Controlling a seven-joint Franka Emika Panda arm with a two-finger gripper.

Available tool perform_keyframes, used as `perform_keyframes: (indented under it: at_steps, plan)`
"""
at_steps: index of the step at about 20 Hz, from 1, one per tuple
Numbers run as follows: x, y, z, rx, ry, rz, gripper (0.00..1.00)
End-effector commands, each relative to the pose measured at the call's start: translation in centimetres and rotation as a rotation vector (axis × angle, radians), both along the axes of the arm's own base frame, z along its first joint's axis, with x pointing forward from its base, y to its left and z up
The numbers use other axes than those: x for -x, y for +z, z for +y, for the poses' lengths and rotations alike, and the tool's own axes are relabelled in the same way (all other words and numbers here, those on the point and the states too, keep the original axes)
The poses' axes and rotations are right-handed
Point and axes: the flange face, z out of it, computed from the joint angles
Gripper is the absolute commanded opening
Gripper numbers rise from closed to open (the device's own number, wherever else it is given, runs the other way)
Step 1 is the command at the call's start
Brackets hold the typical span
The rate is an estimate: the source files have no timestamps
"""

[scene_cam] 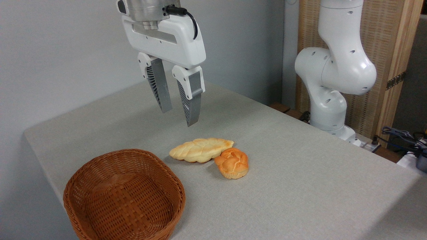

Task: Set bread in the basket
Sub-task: 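Lower the gripper down onto the long braided bread loaf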

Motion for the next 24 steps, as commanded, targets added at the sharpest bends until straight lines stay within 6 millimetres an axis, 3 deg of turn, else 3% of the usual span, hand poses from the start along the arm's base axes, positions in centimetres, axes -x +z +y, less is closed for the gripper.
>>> perform_keyframes:
  at_steps: [1, 5, 10, 12, 15, 17, 21, 24]
  plan:
    - [0.9, 0.4, 0.3, 0.003, 0.000, -0.004, 1.00]
    - [1.3, 0.2, 0.2, 0.003, -0.003, -0.001, 1.00]
    - [4.5, -1.5, -1.1, 0.000, -0.036, 0.009, 1.00]
    - [5.9, -2.2, -2.5, 0.003, -0.066, -0.032, 1.00]
    - [8.2, -5.1, -4.2, 0.010, -0.120, -0.128, 1.00]
    - [9.1, -7.2, -6.2, 0.004, -0.275, -0.099, 1.00]
    - [9.6, -10.5, -6.4, -0.004, -0.516, -0.049, 1.00]
    - [9.8, -12.5, -6.8, 0.001, -0.552, -0.028, 1.00]
